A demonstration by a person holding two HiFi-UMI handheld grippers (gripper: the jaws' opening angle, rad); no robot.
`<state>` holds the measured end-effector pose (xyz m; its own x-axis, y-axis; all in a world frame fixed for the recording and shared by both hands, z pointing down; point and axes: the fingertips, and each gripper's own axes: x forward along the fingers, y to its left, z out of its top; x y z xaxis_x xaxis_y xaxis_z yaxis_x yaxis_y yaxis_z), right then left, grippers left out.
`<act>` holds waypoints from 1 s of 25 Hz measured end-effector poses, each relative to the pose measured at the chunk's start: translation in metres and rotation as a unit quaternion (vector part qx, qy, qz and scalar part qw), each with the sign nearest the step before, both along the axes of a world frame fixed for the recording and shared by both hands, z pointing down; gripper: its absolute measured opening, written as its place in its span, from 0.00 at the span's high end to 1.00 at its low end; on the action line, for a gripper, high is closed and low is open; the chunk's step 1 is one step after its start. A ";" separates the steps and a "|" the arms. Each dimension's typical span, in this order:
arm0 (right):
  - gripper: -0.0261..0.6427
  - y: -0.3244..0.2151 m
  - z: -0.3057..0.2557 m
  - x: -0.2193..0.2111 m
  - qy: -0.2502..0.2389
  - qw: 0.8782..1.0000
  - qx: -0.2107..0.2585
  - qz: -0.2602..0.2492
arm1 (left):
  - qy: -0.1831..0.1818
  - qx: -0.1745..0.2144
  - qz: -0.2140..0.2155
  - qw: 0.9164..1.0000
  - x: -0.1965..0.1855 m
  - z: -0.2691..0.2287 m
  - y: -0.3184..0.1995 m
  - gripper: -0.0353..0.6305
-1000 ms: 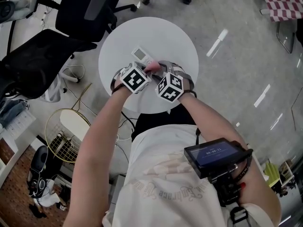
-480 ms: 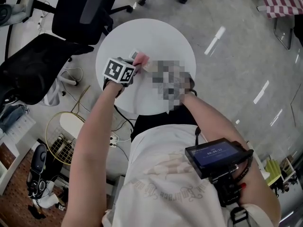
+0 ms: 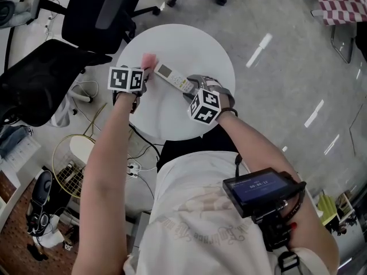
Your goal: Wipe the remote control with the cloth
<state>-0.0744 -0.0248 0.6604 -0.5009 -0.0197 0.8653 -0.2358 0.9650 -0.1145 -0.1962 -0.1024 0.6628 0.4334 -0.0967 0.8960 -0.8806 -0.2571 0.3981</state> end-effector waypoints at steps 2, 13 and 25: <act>0.58 0.000 -0.003 -0.001 -0.010 1.000 -0.003 0.001 | 0.009 0.010 -0.015 1.000 0.001 -0.004 0.007 0.91; 0.79 -0.026 -0.058 0.016 -0.090 0.995 0.004 0.051 | 0.048 0.120 -0.070 0.989 0.043 -0.059 0.052 0.91; 0.95 -0.035 -0.126 0.054 -0.174 0.980 0.006 0.093 | 0.053 0.220 -0.193 0.955 0.055 -0.128 0.122 0.91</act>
